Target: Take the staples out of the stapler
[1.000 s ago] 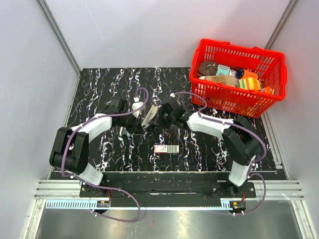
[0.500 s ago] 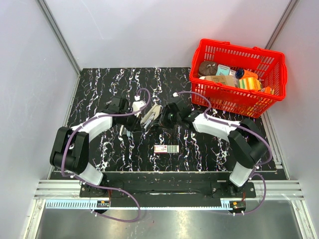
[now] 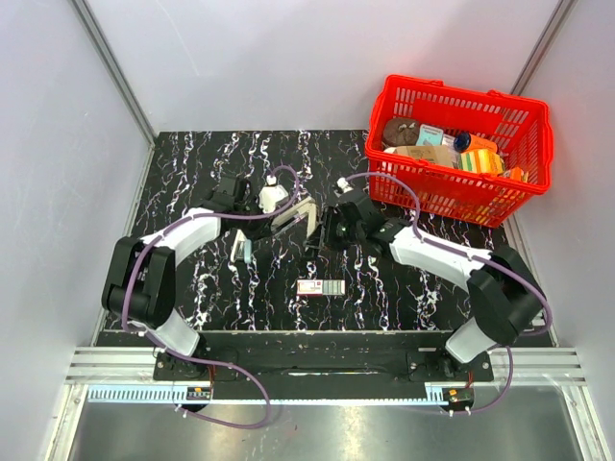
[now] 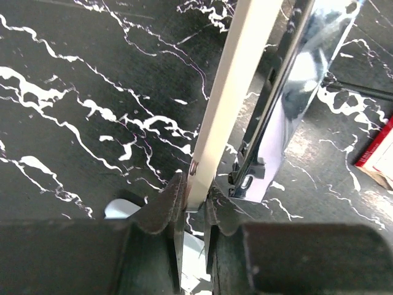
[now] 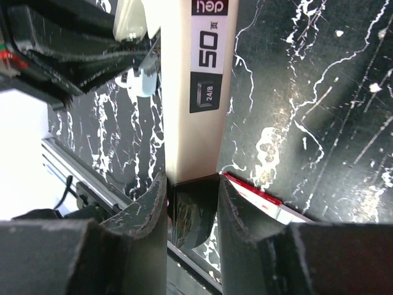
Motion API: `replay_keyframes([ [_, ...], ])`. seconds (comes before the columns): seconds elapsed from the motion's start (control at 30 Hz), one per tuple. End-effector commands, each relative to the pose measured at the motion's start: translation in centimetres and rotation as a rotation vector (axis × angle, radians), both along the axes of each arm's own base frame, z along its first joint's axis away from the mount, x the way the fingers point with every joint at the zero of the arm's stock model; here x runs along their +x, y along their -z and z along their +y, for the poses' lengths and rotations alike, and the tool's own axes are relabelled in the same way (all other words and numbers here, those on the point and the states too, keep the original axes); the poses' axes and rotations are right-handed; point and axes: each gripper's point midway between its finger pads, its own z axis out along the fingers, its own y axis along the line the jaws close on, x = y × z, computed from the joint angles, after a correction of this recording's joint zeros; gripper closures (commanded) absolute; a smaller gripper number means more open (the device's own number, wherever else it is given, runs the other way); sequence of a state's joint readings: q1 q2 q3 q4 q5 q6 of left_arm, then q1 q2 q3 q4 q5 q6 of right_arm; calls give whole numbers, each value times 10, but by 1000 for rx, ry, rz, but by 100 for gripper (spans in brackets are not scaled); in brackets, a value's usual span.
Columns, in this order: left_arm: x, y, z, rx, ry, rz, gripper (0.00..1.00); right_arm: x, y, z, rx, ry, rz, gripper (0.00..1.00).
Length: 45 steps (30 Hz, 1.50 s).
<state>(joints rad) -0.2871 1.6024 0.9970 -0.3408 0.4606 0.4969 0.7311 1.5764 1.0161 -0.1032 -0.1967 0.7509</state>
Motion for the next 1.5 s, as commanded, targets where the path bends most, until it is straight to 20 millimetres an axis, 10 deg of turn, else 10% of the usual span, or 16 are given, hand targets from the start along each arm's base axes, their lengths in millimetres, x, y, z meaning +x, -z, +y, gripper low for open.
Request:
replay_keyframes([
  [0.0,80,-59,-2,5,-57,-343,100,-56,1,-8,-31,-241,18,100],
  [0.83,127,-78,-24,61,-91,-627,100,-91,1,-30,-173,-316,-54,100],
  [1.47,86,-98,-35,-59,-89,-482,100,23,-80,-17,-223,28,-290,100],
])
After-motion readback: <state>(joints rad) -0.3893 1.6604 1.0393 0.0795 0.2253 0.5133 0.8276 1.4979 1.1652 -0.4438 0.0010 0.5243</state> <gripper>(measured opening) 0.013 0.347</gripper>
